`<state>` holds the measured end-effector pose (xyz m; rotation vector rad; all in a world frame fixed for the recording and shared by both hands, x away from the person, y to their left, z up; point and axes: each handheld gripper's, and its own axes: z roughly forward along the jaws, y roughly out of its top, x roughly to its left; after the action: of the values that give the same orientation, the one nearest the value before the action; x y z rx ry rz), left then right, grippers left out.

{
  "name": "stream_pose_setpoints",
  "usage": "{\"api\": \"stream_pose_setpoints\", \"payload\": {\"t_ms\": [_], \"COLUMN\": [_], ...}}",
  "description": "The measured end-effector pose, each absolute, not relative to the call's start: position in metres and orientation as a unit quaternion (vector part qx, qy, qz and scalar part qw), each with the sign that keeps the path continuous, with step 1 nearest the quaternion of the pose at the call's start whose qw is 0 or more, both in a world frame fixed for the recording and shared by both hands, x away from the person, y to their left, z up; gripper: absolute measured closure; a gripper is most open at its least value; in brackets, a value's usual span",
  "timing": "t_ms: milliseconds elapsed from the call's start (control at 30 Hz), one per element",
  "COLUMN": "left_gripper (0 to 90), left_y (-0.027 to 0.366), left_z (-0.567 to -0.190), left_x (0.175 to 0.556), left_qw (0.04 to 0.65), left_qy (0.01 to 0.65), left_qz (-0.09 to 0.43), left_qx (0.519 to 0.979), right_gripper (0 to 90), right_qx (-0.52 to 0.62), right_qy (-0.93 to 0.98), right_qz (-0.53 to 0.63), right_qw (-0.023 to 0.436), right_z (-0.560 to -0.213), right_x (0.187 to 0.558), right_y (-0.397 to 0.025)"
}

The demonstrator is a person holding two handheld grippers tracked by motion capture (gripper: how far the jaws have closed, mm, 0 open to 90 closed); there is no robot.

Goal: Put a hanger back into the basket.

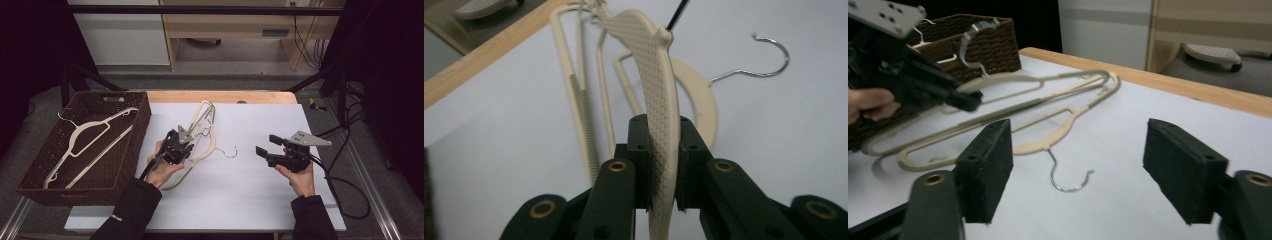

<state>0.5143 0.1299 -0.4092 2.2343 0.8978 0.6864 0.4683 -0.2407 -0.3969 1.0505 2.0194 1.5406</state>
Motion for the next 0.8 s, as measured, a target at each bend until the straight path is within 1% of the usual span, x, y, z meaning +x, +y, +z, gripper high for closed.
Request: {"api": "stream_pose_setpoints", "payload": {"t_ms": [133, 367, 567, 800], "left_gripper": [83.1, 85.3, 85.5, 85.5], "left_y": [0.145, 0.167, 0.171, 0.182], "left_z": [-0.402, -0.398, -0.393, -0.377], "left_x": [0.515, 0.519, 0.515, 0.500], "left_qw": [0.312, 0.322, 0.341, 0.367], "left_qy": [0.355, 0.388, 0.396, 0.381], "left_qz": [0.276, 0.276, 0.278, 0.276], "left_qx": [0.837, 0.818, 0.806, 0.802], "right_gripper": [18.7, 12.1, 9.7, 9.5], "right_qx": [0.392, 0.408, 0.417, 0.415], "right_qy": [0.716, 0.704, 0.701, 0.698], "right_qz": [0.543, 0.542, 0.539, 0.543], "right_qw": [0.200, 0.207, 0.211, 0.214], "right_z": [-0.405, -0.410, -0.411, -0.408], "right_x": [0.460, 0.450, 0.448, 0.444], "right_y": [-0.255, -0.273, -0.279, -0.282]}}
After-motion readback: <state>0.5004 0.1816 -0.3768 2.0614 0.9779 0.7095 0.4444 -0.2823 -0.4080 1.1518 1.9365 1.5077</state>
